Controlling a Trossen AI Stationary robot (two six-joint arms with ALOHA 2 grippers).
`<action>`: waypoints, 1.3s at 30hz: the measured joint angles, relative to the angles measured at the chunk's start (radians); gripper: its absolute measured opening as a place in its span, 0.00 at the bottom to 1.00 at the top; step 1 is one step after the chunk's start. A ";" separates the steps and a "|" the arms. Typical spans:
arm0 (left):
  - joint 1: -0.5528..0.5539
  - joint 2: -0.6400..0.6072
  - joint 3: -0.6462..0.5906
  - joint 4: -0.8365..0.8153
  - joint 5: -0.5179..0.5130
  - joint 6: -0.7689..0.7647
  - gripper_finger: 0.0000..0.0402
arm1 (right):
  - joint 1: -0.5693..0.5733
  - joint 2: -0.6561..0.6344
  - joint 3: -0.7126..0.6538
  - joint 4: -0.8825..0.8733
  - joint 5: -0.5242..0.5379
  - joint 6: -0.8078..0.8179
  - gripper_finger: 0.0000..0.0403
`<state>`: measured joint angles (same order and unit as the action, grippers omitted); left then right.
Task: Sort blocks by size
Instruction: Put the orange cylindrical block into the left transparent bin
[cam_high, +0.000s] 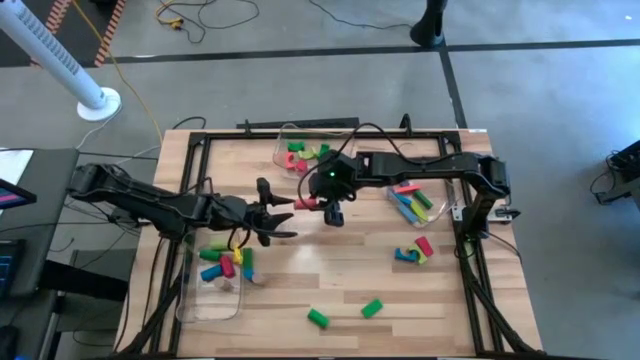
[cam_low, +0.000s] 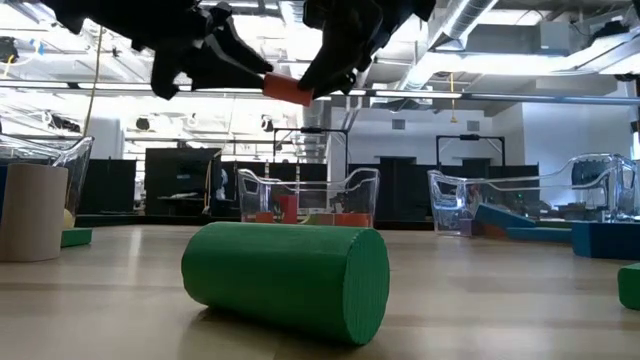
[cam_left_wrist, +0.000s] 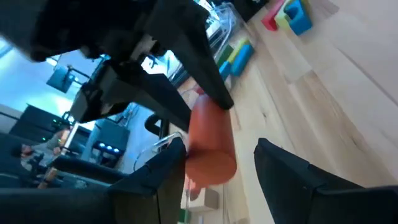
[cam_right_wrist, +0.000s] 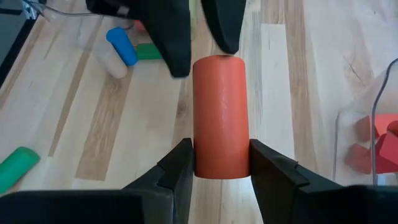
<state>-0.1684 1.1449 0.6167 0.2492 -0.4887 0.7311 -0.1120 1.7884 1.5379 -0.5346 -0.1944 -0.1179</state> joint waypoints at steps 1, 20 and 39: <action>-0.002 0.013 0.000 0.018 0.000 0.011 0.46 | 0.000 0.000 0.000 0.001 -0.002 0.004 0.40; -0.016 0.131 0.000 0.168 -0.115 0.102 0.45 | 0.014 0.001 0.000 -0.003 -0.020 0.009 0.40; -0.048 0.131 0.001 0.161 -0.141 0.123 0.33 | 0.013 0.001 0.000 -0.009 -0.019 0.013 0.48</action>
<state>-0.2159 1.2755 0.6178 0.4098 -0.6293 0.8539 -0.0986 1.7893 1.5379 -0.5436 -0.2135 -0.1047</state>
